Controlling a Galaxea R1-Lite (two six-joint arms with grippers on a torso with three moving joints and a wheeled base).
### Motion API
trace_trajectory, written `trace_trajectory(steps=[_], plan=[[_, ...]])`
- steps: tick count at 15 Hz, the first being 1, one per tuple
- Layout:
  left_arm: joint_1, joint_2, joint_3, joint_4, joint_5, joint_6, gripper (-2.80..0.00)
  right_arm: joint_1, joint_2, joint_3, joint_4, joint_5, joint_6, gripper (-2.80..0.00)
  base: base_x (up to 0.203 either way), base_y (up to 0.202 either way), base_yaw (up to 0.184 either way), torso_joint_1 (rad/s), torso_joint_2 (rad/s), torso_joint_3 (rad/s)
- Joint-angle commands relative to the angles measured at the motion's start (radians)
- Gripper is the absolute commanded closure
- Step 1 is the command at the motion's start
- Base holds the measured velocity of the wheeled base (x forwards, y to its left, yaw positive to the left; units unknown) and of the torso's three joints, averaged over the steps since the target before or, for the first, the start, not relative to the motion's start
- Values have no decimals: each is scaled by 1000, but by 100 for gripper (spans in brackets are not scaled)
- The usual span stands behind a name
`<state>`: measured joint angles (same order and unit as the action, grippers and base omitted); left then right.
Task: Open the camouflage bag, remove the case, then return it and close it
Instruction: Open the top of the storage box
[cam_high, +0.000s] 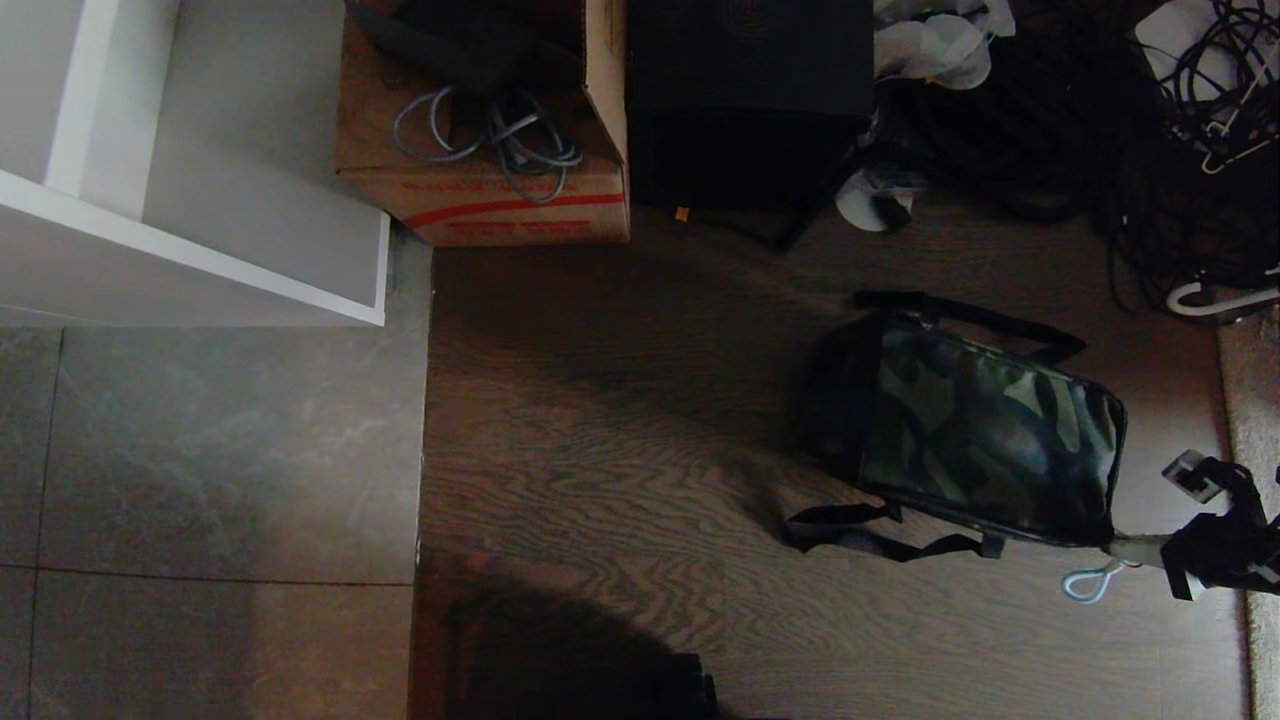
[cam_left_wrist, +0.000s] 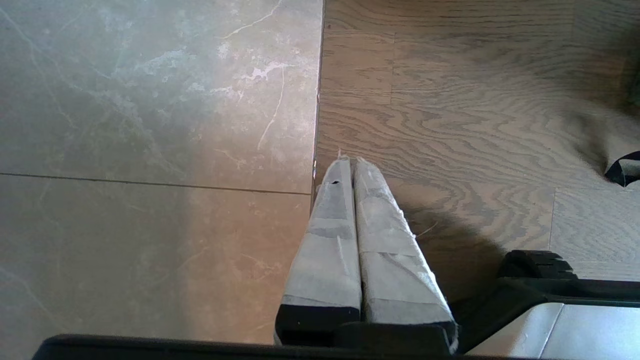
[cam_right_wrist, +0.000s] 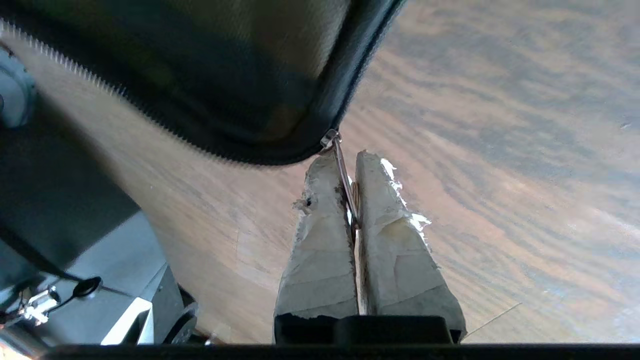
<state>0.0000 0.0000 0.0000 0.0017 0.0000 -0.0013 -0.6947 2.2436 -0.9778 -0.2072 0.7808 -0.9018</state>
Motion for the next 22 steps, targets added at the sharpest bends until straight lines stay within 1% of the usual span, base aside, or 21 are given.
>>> trace_trajectory(steps=[1,5,8,14,15,19,22], plan=[[0,2,0,0,0,0,0,1,-5,-20,3,19,7,0,0,0,0,0,0,0],[0,2,0,0,0,0,0,6,-4,-50,9,29,20,0,0,0,0,0,0,0],[0,2,0,0,0,0,0,7,-4,-84,13,39,70,0,0,0,0,0,0,0],[0,2,0,0,0,0,0,6,2,-90,17,46,78,0,0,0,0,0,0,0],[0,1,0,0,0,0,0,7,5,-90,18,46,77,-280,0,0,0,0,0,0],[0,2,0,0,0,0,0,5,5,-67,18,47,69,-280,0,0,0,0,0,0],[0,2,0,0,0,0,0,-10,-4,-58,20,43,98,-280,0,0,0,0,0,0]])
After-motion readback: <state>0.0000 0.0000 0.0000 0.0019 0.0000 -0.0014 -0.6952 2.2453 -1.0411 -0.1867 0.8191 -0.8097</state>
